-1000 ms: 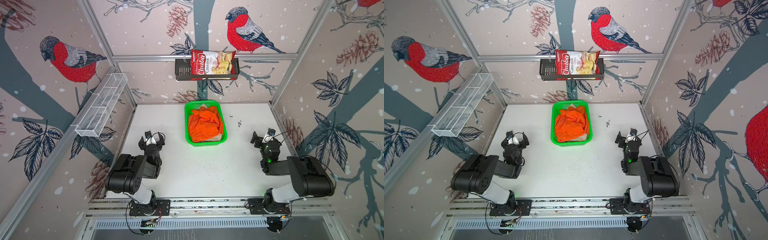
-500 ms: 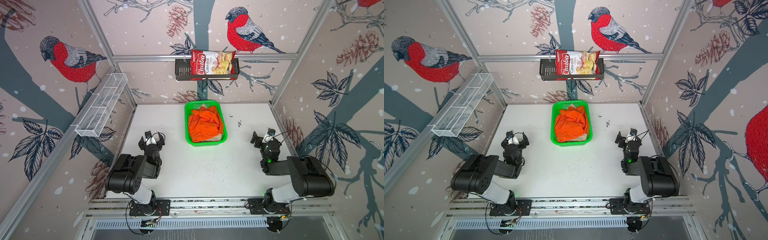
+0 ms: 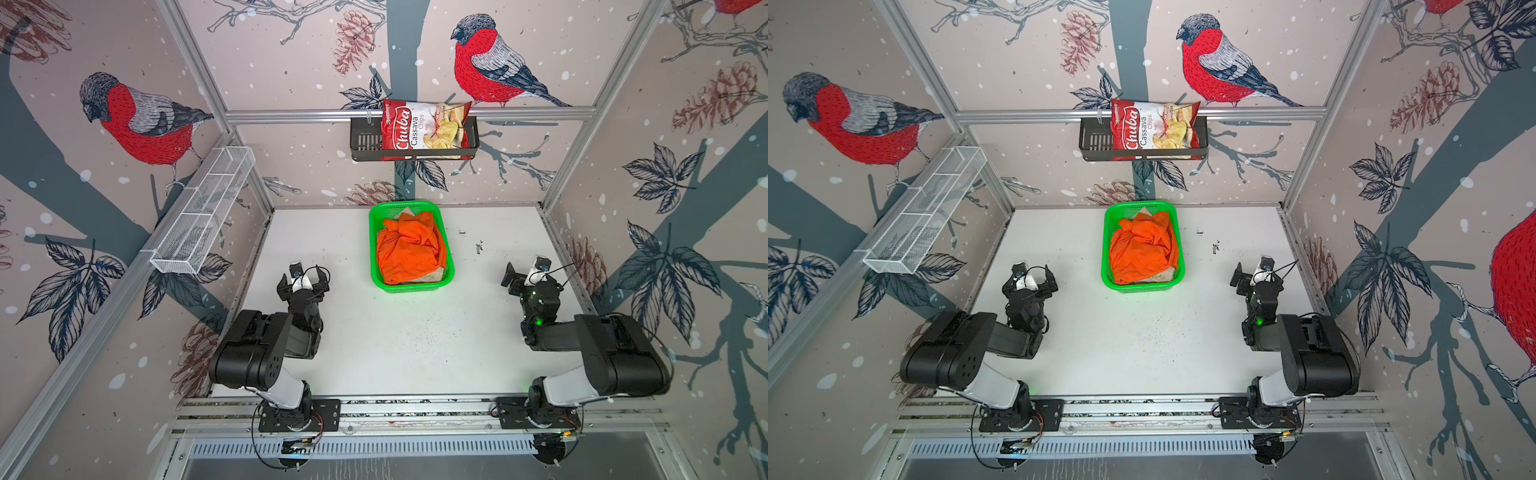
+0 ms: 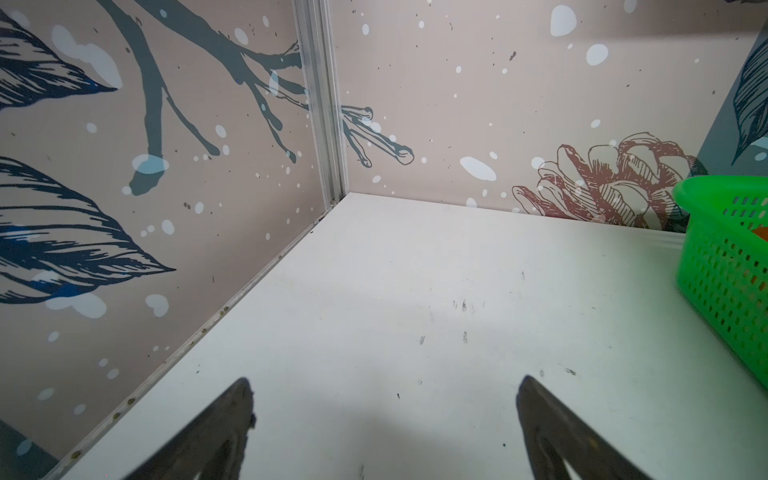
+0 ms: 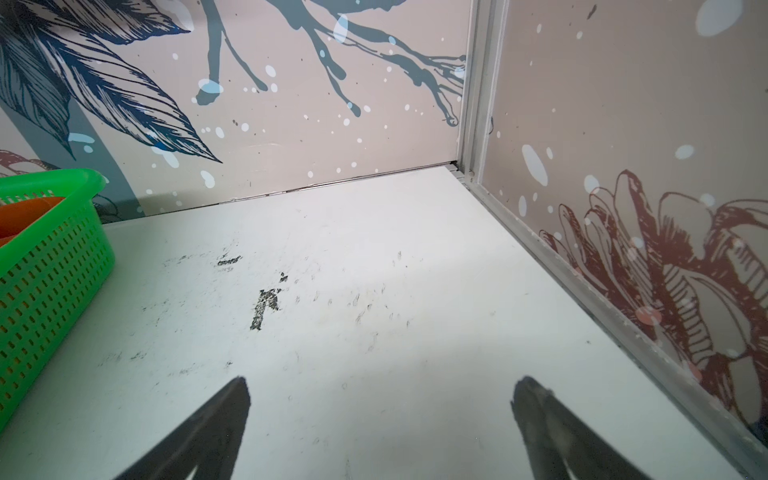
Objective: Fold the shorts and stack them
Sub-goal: 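Move both grippers forward toward the green basket of orange shorts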
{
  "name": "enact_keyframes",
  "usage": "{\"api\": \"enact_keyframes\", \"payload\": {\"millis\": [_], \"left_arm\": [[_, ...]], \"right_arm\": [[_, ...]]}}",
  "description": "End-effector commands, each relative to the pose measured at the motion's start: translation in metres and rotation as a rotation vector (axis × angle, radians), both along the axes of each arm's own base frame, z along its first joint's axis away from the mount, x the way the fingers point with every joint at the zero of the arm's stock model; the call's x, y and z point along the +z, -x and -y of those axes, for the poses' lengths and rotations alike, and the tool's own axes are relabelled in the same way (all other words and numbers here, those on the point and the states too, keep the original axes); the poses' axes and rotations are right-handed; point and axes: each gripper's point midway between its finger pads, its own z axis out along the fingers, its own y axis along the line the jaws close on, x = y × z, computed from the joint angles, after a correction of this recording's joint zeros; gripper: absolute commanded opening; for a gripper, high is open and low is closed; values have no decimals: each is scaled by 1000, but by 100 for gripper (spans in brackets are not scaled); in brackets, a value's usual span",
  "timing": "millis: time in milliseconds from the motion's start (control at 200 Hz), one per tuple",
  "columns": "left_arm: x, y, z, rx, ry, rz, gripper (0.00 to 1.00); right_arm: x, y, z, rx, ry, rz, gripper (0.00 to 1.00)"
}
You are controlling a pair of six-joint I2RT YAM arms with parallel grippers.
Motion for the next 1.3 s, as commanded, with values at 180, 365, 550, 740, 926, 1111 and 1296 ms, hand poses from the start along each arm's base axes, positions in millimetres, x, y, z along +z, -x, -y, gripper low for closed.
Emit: {"api": "enact_keyframes", "payload": {"millis": [180, 365, 550, 740, 926, 1111, 1296], "left_arm": [[60, -9, 23, -6, 49, -13, 92], [72, -17, 79, -318, 192, -74, 81], [52, -18, 105, -433, 305, -160, 76], [34, -18, 124, -514, 393, -223, 76], [33, -24, 142, -601, 477, -219, 77], [28, -43, 172, -717, 597, -260, 77], [20, -65, 204, -810, 656, -289, 77]], "right_arm": [[63, -28, -44, 65, -43, -187, 99], [103, -22, -151, 340, -41, -230, 99], [87, -9, -274, 599, 14, -351, 100], [46, -10, -342, 711, 41, -470, 99], [23, -20, -369, 704, 72, -522, 100], [24, -32, -359, 679, -15, -503, 100], [40, -35, -328, 647, -105, -459, 100]]}}
